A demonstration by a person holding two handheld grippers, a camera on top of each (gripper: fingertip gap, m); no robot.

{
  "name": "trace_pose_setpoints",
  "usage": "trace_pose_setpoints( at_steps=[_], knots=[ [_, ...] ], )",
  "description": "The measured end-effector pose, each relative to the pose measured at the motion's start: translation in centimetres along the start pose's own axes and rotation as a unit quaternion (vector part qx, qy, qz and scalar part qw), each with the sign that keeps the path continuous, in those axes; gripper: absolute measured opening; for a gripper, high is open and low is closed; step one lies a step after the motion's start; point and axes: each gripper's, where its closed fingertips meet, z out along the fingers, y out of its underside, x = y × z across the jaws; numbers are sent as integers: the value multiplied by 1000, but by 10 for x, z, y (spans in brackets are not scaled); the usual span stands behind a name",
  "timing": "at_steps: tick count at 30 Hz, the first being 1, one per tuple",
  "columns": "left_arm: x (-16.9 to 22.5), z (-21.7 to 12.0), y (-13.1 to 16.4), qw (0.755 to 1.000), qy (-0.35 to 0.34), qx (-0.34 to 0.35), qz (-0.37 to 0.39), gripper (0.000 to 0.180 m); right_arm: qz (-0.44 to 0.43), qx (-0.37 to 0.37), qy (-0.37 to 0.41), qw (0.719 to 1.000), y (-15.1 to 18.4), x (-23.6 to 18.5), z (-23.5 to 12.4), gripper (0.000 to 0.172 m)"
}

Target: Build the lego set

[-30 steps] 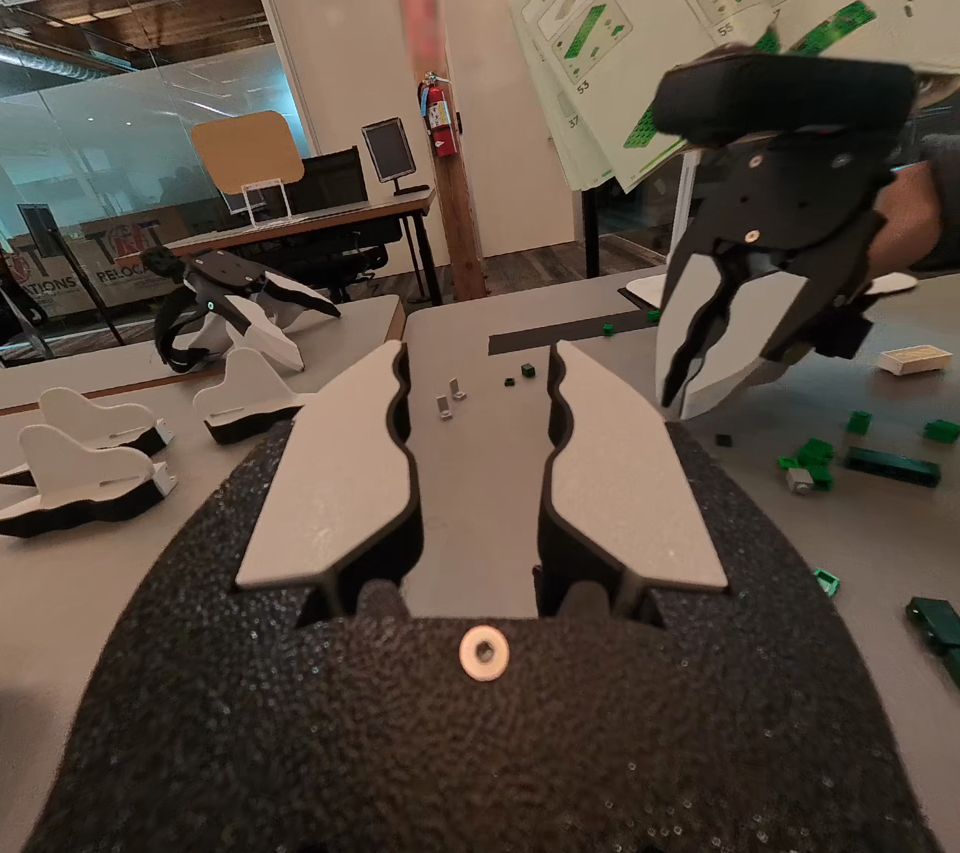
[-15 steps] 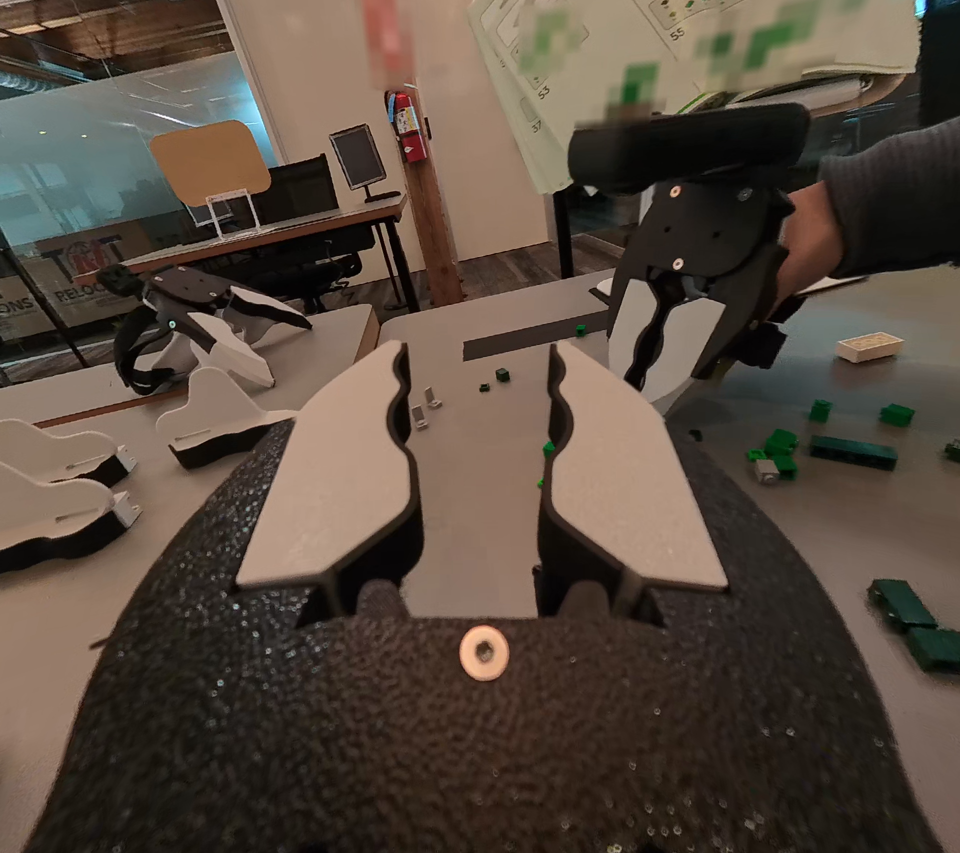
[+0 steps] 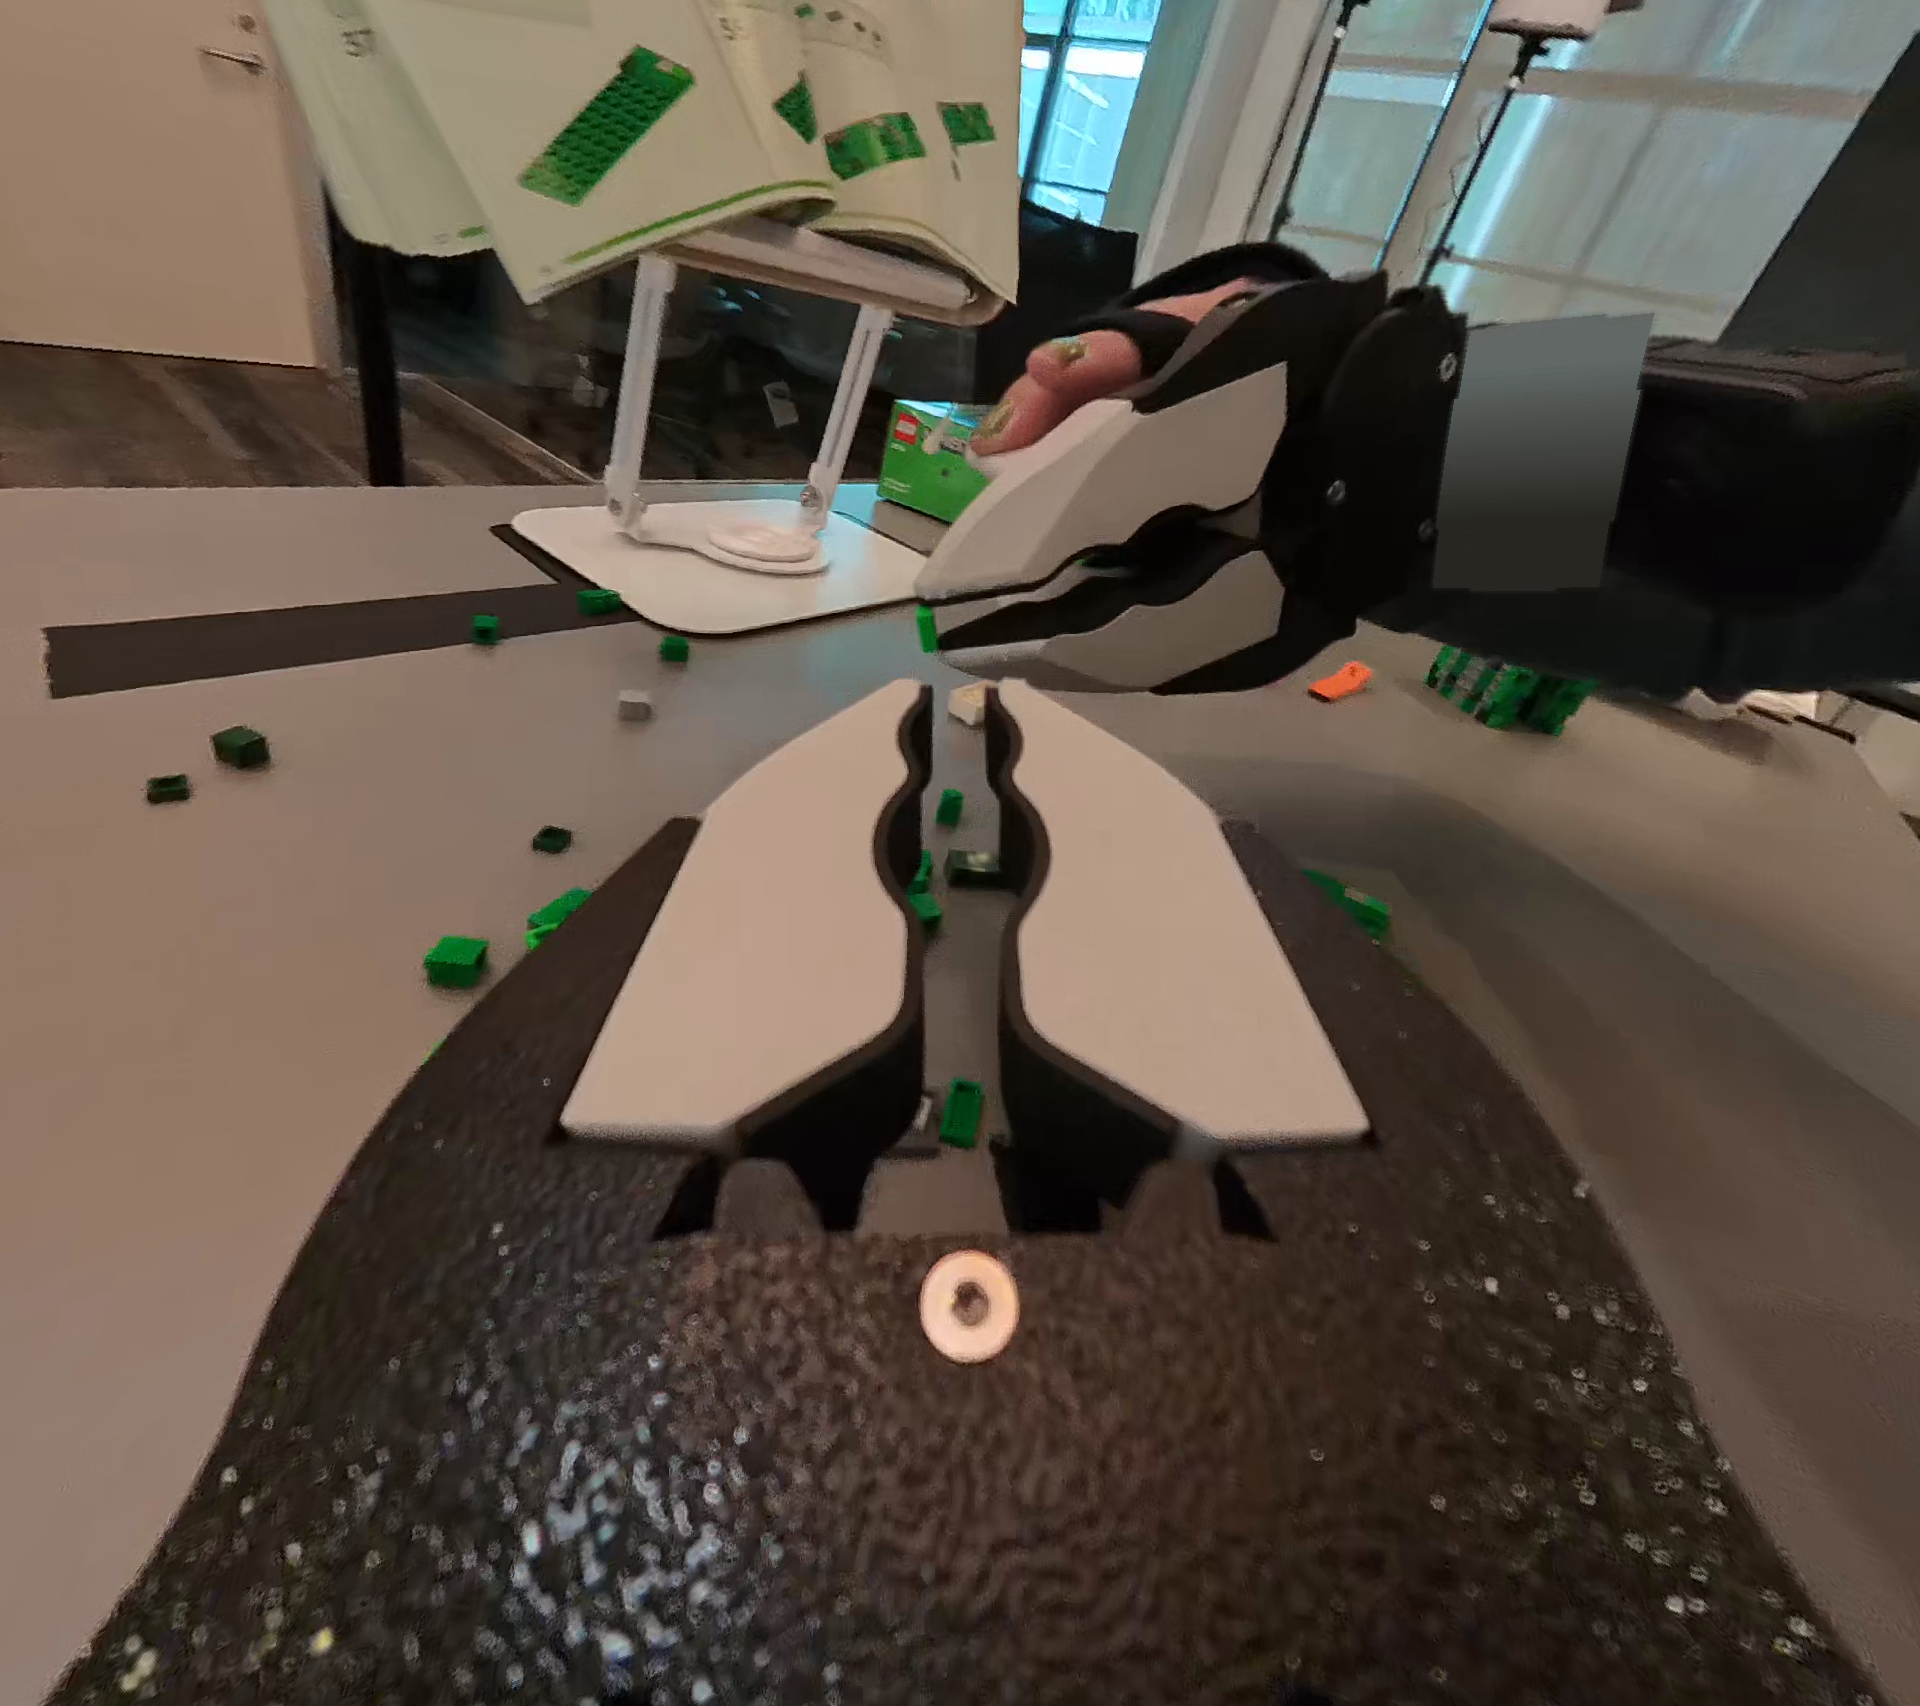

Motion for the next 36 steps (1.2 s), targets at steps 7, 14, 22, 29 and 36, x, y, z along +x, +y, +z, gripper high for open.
trace_pose_setpoints(
  at_steps=[7, 14, 22, 29, 36],
  knots=[
    [11, 9, 3, 1000, 22, -4, -3, 14, -66, 2, 10, 998, -12, -5, -5, 6],
    [14, 12, 7, 999, 13, -14, 29, 3, -82, 5, 19, 996, -21, -9, -4, 6],
    [26, 6, -7, 987, -6, -1, 163, 2, -8, 14, 117, 993, -15, 18, -26, 15],
    [74, 11, 4, 774, -112, -72, 619, 2, 645, 146, -127, 739, -37, 7, -86, 5],
    [123, 30, 21, 645, -84, -60, 757, 1, 810, 97, -332, 474, -63, -38, -111, 8]
  ],
)
